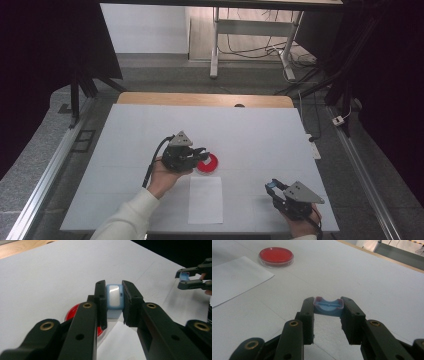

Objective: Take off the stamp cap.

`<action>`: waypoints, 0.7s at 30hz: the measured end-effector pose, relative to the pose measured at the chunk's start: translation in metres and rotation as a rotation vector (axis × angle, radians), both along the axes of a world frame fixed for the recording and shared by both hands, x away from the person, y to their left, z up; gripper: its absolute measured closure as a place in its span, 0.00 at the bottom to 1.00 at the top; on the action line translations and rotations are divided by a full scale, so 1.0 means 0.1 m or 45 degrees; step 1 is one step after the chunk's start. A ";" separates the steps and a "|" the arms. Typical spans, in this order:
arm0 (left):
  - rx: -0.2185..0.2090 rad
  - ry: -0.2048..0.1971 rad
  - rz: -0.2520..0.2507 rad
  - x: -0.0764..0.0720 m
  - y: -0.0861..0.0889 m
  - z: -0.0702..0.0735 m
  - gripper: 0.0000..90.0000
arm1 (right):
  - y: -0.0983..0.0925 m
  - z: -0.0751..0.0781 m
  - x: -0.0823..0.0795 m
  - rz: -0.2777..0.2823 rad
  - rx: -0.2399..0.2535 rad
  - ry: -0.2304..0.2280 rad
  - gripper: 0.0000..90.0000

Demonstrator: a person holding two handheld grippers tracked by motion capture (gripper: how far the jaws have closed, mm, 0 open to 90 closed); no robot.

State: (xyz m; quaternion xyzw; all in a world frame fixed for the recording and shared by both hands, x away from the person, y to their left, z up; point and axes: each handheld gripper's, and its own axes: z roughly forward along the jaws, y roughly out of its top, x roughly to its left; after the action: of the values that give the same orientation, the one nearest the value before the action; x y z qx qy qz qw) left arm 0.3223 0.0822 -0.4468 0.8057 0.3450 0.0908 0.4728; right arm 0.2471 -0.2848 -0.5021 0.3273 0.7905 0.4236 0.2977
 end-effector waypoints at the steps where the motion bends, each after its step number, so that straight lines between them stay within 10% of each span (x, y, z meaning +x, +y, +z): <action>1: 0.004 -0.001 -0.001 0.01 0.00 0.00 0.84 | 0.00 0.00 0.00 -0.001 0.000 -0.001 0.71; 21: 0.052 0.019 0.023 0.16 -0.06 -0.05 0.84 | 0.00 -0.01 0.01 0.001 -0.005 0.005 0.71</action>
State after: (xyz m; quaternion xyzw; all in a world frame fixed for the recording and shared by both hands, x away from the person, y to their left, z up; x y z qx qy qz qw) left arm 0.3386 0.0760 -0.4521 0.8125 0.3539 0.0962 0.4531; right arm 0.2477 -0.2846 -0.5028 0.3272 0.7920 0.4213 0.2967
